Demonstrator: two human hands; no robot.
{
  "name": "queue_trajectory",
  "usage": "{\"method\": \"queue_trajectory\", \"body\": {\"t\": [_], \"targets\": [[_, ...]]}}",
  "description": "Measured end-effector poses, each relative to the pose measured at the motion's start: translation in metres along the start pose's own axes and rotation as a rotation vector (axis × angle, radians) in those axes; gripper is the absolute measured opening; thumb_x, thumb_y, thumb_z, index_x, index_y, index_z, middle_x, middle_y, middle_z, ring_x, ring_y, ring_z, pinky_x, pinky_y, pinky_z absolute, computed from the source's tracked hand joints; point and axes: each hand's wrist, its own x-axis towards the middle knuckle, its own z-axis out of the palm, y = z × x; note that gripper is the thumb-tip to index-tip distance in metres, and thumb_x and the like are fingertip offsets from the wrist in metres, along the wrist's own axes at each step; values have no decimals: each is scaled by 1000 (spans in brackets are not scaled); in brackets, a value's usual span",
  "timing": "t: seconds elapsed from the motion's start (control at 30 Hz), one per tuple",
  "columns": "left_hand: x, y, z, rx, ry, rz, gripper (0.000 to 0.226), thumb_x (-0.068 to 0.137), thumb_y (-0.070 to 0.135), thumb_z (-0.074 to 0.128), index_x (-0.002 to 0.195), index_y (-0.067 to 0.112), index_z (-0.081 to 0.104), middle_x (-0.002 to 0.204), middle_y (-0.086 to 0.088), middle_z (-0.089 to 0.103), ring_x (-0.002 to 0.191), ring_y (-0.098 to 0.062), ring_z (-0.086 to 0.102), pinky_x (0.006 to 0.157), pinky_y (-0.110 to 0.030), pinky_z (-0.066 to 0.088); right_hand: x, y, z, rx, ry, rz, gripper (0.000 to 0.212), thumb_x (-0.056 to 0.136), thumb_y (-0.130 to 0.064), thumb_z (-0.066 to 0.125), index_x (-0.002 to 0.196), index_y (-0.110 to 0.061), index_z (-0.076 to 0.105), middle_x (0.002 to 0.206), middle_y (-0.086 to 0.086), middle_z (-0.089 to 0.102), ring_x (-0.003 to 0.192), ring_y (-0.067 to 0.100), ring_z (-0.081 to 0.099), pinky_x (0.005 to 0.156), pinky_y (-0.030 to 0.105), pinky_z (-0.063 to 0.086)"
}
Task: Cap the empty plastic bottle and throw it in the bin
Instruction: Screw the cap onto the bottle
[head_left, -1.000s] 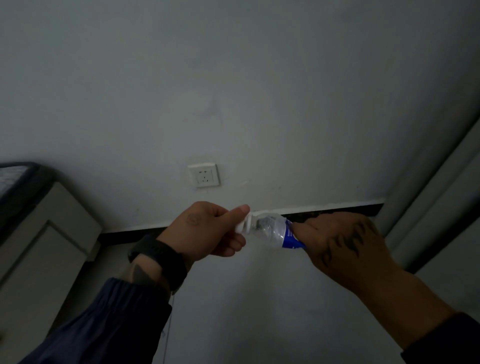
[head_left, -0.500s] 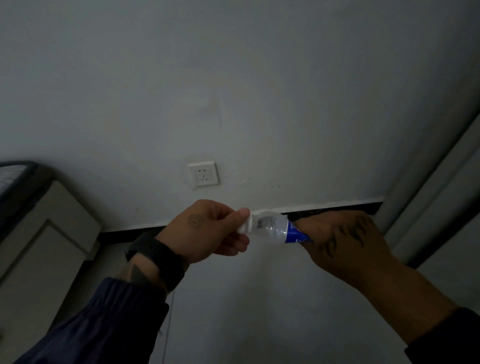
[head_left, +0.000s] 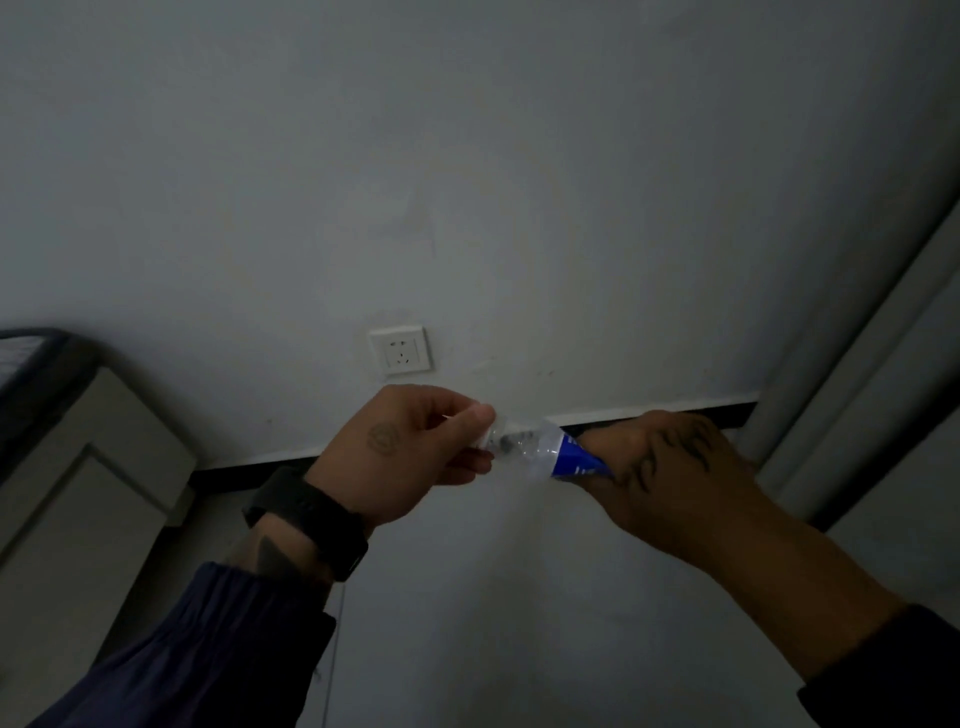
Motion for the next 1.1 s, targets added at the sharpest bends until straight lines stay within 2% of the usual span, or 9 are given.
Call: {"method": "queue_trajectory", "body": {"t": [0.07, 0.13, 0.3, 0.53, 0.63, 0.7, 0.8, 0.93, 1.1], "targets": [[0, -3, -4, 39, -29, 109, 22, 93, 28, 61, 102, 12, 73, 89, -9, 78, 82, -16, 76, 76, -31, 61, 4, 0, -2, 112, -57, 53, 39, 83, -45, 56, 55, -28, 36, 44, -12, 31, 38, -5, 22, 42, 16, 15], [-2, -5, -9, 62, -81, 230, 26, 93, 32, 60, 102, 10, 71, 95, -13, 75, 91, -22, 75, 85, -40, 59, 5, 1, -5, 311, -135, 128, 37, 83, -48, 54, 51, -31, 46, 42, -12, 42, 38, -2, 37, 43, 15, 23], [-6, -2, -12, 194, -86, 415, 28, 95, 31, 55, 95, 6, 67, 88, -17, 69, 87, -29, 71, 82, -43, 59, 3, 3, -10, 650, -252, 212, 35, 78, -43, 70, 61, -12, 64, 58, 5, 63, 46, 3, 51, 47, 21, 37], [-3, 15, -9, 326, 145, 542, 23, 95, 38, 54, 101, 26, 72, 92, 8, 75, 84, -6, 70, 76, -29, 55, 8, -4, -13, 735, -156, 385, 36, 79, -35, 74, 82, 1, 72, 74, 17, 72, 66, 24, 67, 54, 21, 46], [1, 44, -10, 261, 233, 574, 27, 93, 42, 54, 113, 34, 68, 94, 34, 70, 94, 13, 65, 80, -10, 49, 22, -13, -34, 794, -81, 442, 22, 80, -28, 76, 74, -7, 70, 66, 8, 70, 58, 11, 64, 53, 14, 45], [-1, 75, -19, 266, 255, 608, 37, 91, 44, 52, 121, 27, 66, 105, 35, 61, 98, 19, 60, 81, -2, 42, 38, -19, -62, 798, -48, 446, 17, 81, -25, 76, 69, -17, 66, 65, 0, 68, 58, 5, 62, 54, 11, 46], [-7, 126, -43, 390, 288, 673, 49, 93, 48, 52, 135, 23, 56, 121, 26, 57, 113, 10, 57, 94, -6, 39, 64, -23, -114, 784, -2, 455, 14, 83, -25, 73, 82, -11, 68, 78, 4, 71, 70, 15, 67, 61, 13, 50], [-26, 239, -106, 660, 348, 722, 70, 89, 65, 41, 149, 29, 32, 147, 15, 35, 138, 0, 28, 110, -6, 13, 122, -28, -241, 831, 143, 522, 14, 82, -19, 75, 84, -6, 70, 75, 10, 73, 68, 18, 68, 59, 21, 54], [-66, 412, -199, 808, 456, 739, 88, 78, 79, 40, 153, 37, 17, 165, 2, 14, 151, -19, 9, 114, -32, 13, 213, -47, -424, 896, 253, 578, 5, 82, -27, 74, 86, -24, 73, 81, -4, 78, 76, 16, 74, 71, 30, 60]]}}
